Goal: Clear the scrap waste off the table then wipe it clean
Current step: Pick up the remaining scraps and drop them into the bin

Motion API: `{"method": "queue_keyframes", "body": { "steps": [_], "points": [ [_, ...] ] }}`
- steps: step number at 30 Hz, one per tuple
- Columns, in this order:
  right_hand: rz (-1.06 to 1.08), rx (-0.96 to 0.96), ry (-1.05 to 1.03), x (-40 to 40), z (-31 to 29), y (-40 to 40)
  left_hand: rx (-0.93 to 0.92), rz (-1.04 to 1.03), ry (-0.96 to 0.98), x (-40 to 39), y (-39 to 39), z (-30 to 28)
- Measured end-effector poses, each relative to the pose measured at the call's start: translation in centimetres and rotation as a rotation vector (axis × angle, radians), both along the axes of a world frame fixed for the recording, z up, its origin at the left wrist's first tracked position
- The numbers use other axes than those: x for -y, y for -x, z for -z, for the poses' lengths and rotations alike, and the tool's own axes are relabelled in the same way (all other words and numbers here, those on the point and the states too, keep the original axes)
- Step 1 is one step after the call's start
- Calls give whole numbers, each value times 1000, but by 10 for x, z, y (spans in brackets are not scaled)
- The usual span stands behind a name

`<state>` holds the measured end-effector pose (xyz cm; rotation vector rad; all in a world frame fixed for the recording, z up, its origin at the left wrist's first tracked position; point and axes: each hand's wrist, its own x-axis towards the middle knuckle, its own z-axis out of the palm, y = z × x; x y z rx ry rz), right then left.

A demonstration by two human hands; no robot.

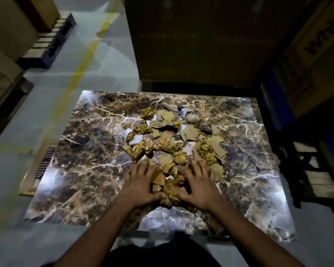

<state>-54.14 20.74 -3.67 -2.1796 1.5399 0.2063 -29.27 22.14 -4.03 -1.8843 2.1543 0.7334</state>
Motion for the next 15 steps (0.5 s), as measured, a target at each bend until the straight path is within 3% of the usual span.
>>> {"method": "queue_keyframes", "body": {
  "steps": [4,11,15],
  "points": [
    [-31,67,19,-15,16,-14,-46,2,-110,3,-3,16],
    [133,27,60,-35,41,-42,-74,-1,-29,10,-10,32],
    [151,71,54,-22,45,-58,-269,-63,75,10,-14,46]
  ]
}}
